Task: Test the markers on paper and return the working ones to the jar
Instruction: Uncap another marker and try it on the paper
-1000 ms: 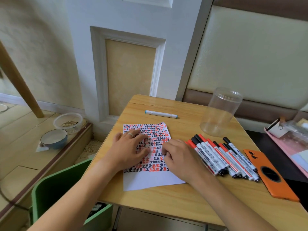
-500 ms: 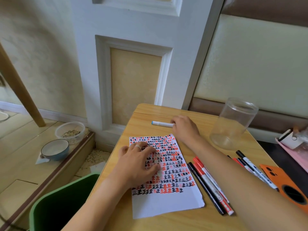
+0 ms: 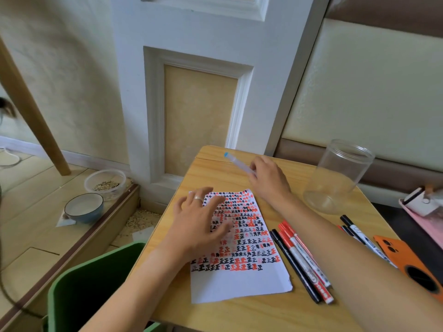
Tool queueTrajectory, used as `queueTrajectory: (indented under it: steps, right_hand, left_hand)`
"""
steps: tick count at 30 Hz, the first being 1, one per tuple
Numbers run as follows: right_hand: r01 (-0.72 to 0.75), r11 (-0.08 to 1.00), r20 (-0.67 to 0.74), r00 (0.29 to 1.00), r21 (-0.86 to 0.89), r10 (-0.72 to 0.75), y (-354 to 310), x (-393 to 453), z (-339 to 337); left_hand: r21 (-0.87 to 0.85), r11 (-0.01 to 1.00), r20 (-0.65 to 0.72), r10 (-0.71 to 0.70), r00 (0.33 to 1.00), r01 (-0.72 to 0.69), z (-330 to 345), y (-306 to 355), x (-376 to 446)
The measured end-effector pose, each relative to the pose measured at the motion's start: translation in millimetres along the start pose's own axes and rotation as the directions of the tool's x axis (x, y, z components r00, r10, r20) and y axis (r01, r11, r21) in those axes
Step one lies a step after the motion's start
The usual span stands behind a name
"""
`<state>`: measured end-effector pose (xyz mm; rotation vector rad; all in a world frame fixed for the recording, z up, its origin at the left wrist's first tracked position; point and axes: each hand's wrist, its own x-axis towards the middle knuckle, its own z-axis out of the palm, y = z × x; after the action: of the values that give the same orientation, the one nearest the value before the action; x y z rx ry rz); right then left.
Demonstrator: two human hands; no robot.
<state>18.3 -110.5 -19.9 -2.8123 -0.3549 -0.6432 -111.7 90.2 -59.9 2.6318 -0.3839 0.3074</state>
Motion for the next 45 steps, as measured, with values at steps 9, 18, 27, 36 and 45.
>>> queueTrajectory:
  steps: [9,18,27,36,45]
  right_hand:
    - [-0.285,0.445,0.259,0.959,0.849,0.119,-53.3,-122.4,-70.5]
    - [-0.071,0.760,-0.200,0.945,0.646,0.258,-15.8,-168.6,-86.3]
    - [0.429,0.896,-0.065,0.903,0.111,-0.425,-28.0,-186.2,-60.9]
    - [0.426,0.905,-0.131,0.896,-0.011,-0.424,-22.3,-184.0,-63.3]
    - [0.406,0.912,-0.082,0.908,-0.063,-0.410,-23.8,-185.4,-69.5]
  left_hand:
    - [-0.122,0.977,-0.128,0.161,0.979,-0.176,1.9,18.8,-15.9]
    - [-0.074,0.972,-0.083,0.218,0.972,-0.224,-2.5,19.3,-34.6]
    - [-0.177,0.906,0.029,0.396,0.918,-0.385,7.2,29.0,-35.2]
    - [-0.093,0.915,0.010,0.396,0.918,-0.393,9.4,31.7,-30.2]
    - [-0.124,0.904,0.023,0.415,0.909,-0.409,10.9,30.1,-27.6]
